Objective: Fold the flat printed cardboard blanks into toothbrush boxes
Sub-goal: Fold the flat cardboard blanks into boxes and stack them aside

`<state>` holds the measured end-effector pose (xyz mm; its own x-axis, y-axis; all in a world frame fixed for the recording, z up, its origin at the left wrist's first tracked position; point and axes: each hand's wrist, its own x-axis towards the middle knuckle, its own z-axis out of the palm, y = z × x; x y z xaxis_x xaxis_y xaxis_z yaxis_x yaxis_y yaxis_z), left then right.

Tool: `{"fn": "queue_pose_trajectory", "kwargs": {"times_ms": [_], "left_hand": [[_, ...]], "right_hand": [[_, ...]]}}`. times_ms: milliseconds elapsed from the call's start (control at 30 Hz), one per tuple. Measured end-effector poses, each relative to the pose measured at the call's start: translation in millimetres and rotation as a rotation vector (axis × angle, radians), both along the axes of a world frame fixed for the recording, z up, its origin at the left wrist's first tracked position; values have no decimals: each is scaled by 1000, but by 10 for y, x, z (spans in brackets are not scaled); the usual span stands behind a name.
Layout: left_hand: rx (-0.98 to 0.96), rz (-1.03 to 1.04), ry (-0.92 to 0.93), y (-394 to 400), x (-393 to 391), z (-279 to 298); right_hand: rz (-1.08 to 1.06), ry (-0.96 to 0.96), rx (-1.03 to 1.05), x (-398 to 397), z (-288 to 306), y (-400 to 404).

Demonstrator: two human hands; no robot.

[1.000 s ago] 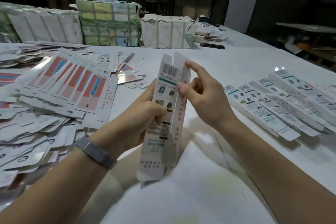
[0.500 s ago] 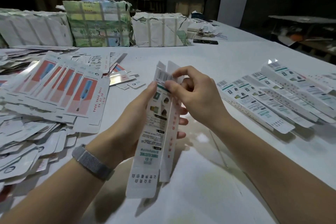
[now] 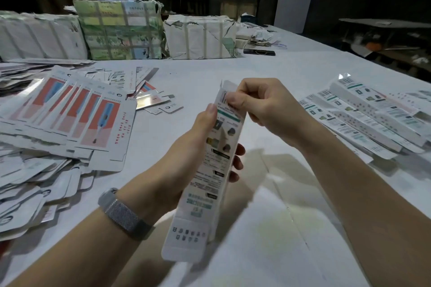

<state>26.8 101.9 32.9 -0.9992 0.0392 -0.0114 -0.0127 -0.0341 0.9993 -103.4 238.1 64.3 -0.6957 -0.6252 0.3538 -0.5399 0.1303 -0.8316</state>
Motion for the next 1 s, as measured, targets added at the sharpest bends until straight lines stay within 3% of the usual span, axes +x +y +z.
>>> {"fn": "queue_pose_trajectory", "kwargs": {"times_ms": [67,200,433,600,767,1000], "left_hand": [[35,39,-31,43,-41,16],[78,127,77,28,-124,-64],[204,-93,97,-161,-96,12],[185,-43,183,-193,-136,-27],[133,-12,287,-199,-134,-40],[69,73,356,-156,-139,-54]], "right_hand": [[42,-63,-68,2,14,15],[75,-152,-231,24,-21,-12],[129,-195,-329,110,-114,-69],[214,-422,-562,178,-146,-137],[141,-282,-395,191,-200,-150],[140,-314,-454,271,-250,-212]]}}
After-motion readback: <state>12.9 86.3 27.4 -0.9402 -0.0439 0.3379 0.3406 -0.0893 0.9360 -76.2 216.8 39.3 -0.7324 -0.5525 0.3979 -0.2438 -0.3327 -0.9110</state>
